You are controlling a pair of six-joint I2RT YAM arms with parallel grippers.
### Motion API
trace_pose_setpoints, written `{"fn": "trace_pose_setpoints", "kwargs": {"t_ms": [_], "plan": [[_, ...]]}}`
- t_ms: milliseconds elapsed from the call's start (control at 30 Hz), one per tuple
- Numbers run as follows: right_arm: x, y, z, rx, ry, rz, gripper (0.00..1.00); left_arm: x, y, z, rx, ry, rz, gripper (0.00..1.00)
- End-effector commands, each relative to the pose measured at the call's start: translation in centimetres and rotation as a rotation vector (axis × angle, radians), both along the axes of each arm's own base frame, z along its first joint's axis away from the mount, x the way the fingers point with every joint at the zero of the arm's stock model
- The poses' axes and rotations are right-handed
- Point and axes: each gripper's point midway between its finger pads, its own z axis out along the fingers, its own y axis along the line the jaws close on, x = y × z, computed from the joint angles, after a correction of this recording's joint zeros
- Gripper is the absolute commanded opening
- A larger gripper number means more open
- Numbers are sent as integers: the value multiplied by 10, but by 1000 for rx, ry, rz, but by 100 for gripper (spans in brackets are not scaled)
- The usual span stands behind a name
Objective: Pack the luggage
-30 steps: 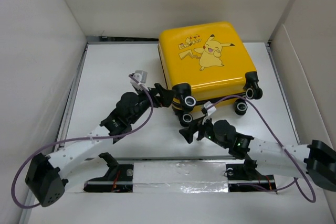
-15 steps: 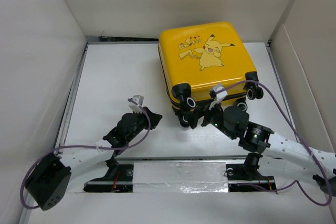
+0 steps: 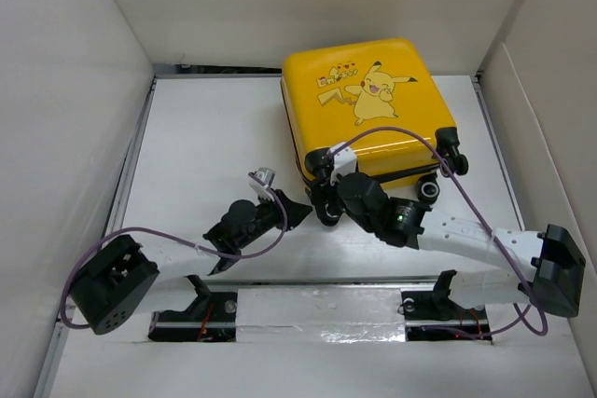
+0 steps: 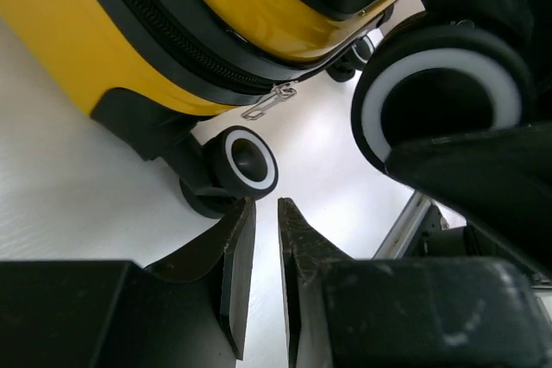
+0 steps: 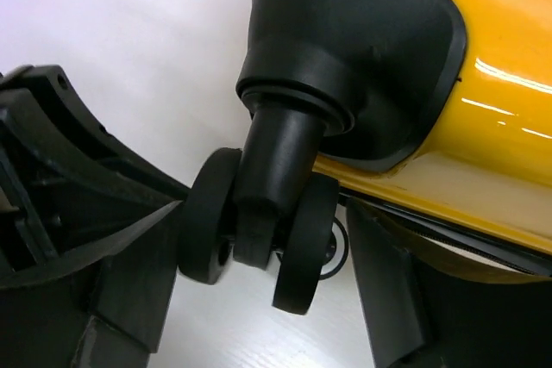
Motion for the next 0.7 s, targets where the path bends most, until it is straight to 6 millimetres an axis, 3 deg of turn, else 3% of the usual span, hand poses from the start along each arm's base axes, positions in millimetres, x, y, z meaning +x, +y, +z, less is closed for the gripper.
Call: {"fn": "trace_pose_setpoints", "kwargs": {"t_ms": [0, 100, 167, 200, 233, 267, 333, 400, 433, 533, 667], "plan": [[17, 3, 32, 75, -52, -53, 71, 4, -16, 35, -109, -76, -34, 14], [22, 2, 31, 117, -47, -50, 41, 1, -22, 37, -127, -83, -62, 15], [19, 12, 39, 200, -53, -2, 27, -1, -26, 37, -133, -88, -75, 16], [18, 10, 36, 206, -40, 8, 25, -1, -27, 37, -131, -85, -75, 18], [22, 11, 45, 263, -58, 16, 23, 1, -27, 39, -136, -93, -69, 23], [12, 17, 37, 292, -31, 86, 22, -1, -29, 38, -134, -93, -75, 27], [6, 25, 60, 448, -45, 164, 18, 1, -32, 42, -136, -108, -72, 36], [-9, 31, 59, 553, 18, 271, 13, -2, -38, 44, -139, -114, -79, 41], [-16, 36, 75, 621, -3, 317, 13, 0, -38, 45, -138, -117, -63, 43], [-28, 39, 87, 728, 32, 375, 13, 1, -44, 46, -126, -132, -37, 44], [-42, 35, 104, 872, 76, 459, 13, 17, -36, 39, -104, -125, 78, 45]]}}
